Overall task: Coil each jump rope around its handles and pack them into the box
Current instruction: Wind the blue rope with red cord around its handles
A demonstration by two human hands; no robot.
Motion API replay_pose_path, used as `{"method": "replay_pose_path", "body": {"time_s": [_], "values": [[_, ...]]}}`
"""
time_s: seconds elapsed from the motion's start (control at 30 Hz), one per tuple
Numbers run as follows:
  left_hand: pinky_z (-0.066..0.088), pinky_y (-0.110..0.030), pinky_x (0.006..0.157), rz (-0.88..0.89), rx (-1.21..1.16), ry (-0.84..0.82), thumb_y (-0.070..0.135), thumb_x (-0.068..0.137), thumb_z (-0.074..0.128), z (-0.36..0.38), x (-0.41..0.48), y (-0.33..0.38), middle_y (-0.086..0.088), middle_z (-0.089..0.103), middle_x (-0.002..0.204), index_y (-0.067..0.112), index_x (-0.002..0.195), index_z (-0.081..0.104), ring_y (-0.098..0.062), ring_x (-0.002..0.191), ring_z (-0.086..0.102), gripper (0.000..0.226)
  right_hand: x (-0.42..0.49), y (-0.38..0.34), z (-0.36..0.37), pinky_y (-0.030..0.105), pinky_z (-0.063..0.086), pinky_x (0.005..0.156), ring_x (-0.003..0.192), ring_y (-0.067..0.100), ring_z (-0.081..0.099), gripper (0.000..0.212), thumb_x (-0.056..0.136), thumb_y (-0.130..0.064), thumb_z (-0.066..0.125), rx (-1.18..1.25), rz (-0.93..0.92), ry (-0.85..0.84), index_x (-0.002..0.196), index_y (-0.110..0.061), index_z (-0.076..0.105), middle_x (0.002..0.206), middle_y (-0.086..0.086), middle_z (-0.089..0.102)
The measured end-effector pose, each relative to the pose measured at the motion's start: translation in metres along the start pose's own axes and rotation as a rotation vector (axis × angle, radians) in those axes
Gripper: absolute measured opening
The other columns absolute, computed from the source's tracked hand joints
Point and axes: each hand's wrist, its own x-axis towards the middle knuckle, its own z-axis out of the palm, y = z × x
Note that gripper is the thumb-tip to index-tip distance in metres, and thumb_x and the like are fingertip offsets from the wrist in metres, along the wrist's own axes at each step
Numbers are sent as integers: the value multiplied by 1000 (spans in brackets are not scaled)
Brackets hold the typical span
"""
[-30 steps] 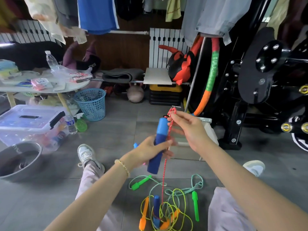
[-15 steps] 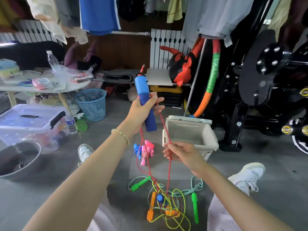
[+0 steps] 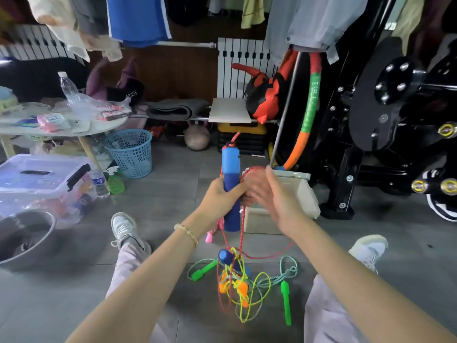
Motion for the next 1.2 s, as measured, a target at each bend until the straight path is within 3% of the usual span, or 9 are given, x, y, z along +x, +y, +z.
{"method": "replay_pose_path", "body": {"time_s": [0.07,0.17,0.3,0.4,0.53,0.7,0.83,1.0,1.2], "values": [[52,-24,58,45,2,36,13,91,62,-5,10,15,6,63,54,10,73,55,-9,53,63,19,-11,24,-5,20,49,82,90,5,65,45,97,-43,27,7,110,-135,107,-17,62,97,-6,70],[54,-22,58,97,-96,66,11,93,58,-11,23,35,7,61,54,10,74,53,-10,55,65,20,-25,62,-14,17,48,79,81,1,66,17,95,-16,48,-234,128,-235,98,-18,64,83,-11,73],[57,-22,64,118,-171,64,15,93,59,-17,27,40,5,68,69,7,93,58,-13,66,69,8,-23,79,-25,30,55,81,70,4,67,15,90,-3,57,-457,95,-105,99,2,67,73,-6,72],[58,-26,70,30,-32,68,28,88,67,-25,23,10,6,71,75,12,96,61,-15,71,71,20,-16,61,-22,23,57,69,63,7,67,18,91,-1,55,-261,42,20,101,10,63,67,-3,71],[49,-28,76,-78,210,30,30,87,68,-30,1,-49,-2,68,81,12,97,63,-12,71,61,22,-10,28,-14,22,57,67,65,9,69,9,90,-8,58,-138,-41,119,90,-7,67,71,-1,73],[40,-9,57,45,402,-59,19,88,67,-28,-9,-66,7,60,68,26,80,59,2,52,50,14,-10,17,-9,20,57,66,70,11,70,8,89,-9,60,-58,-54,158,85,-11,67,72,-1,73],[39,-26,63,147,622,-69,27,82,73,-24,-6,-76,6,51,63,43,64,50,-14,63,47,33,-11,10,-10,20,55,69,75,9,69,13,93,-14,55,35,-88,153,86,-11,66,76,-3,73],[40,-20,57,2,473,-37,27,88,66,-20,-9,-82,-3,56,70,22,80,56,-17,61,47,13,-11,2,-12,20,55,69,79,13,70,13,93,-15,55,80,-93,165,90,-12,67,77,-2,72],[44,-21,62,-90,544,-161,34,90,62,-21,-14,-92,-4,55,66,16,77,55,-16,58,49,24,-10,-14,-13,17,54,65,72,7,69,16,95,-13,50,220,-129,169,89,-13,64,72,-5,71]]}}
